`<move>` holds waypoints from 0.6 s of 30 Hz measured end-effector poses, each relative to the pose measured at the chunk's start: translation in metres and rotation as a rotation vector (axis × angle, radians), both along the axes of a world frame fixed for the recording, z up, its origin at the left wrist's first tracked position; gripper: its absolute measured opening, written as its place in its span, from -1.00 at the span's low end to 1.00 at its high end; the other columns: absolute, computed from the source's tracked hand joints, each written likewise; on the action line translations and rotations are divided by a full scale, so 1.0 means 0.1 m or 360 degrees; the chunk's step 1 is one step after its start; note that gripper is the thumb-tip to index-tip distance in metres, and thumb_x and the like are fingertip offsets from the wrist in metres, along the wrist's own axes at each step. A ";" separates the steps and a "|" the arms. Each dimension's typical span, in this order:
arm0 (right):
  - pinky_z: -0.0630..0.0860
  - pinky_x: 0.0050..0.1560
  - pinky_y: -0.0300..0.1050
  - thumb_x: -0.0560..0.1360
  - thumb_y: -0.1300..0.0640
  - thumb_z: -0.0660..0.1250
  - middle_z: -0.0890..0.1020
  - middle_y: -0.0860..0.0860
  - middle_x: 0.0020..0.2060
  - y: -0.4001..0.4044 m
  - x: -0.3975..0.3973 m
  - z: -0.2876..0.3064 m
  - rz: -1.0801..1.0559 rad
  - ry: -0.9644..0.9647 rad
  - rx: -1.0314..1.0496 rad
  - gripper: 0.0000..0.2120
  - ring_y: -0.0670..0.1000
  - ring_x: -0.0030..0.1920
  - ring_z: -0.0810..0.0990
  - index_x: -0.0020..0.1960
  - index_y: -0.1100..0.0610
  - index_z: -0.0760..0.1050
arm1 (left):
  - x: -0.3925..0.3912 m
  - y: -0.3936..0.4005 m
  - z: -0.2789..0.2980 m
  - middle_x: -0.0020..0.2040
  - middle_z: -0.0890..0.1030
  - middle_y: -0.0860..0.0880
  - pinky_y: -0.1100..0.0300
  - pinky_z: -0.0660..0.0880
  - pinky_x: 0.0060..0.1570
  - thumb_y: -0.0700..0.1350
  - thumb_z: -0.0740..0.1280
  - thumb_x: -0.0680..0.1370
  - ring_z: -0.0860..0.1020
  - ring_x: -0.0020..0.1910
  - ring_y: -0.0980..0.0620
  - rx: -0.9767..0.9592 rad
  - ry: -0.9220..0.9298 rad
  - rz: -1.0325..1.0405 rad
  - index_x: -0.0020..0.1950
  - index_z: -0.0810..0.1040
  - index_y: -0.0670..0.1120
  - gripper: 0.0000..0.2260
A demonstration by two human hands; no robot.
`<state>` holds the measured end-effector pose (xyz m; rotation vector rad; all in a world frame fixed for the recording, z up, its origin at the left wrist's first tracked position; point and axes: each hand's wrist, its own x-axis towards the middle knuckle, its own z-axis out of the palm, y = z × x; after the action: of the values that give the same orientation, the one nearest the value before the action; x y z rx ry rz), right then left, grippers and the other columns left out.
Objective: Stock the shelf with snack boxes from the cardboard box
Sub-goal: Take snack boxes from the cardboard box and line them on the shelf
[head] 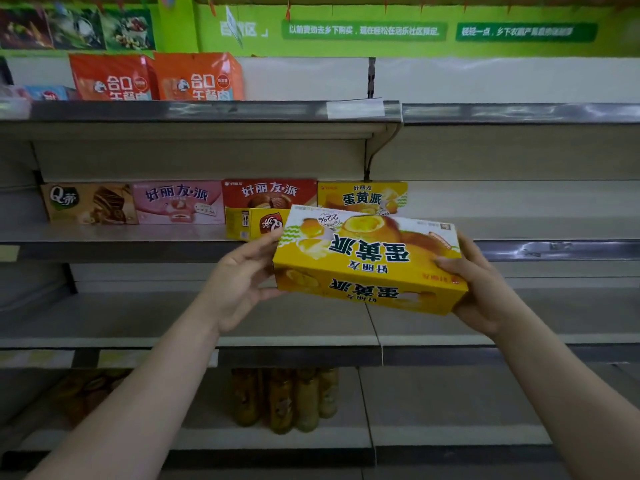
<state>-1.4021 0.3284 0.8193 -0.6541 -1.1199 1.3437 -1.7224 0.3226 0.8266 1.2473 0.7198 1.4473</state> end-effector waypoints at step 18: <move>0.55 0.15 0.10 0.01 -0.12 0.66 0.56 -0.01 0.20 -0.15 -0.31 -0.14 -0.0161 -0.0841 -0.0026 -0.17 0.00 0.08 0.62 0.18 -0.03 0.38 | 0.05 0.10 0.26 0.23 0.57 -0.17 0.06 0.60 -0.10 -0.24 0.55 0.24 0.60 0.06 -0.08 0.0098 -0.0061 0.0374 0.14 0.50 -0.01 -0.48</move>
<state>-1.4334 0.3137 0.8049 -1.1035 -1.4704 1.1206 -1.7177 0.3330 0.8522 1.2084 0.8225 1.6915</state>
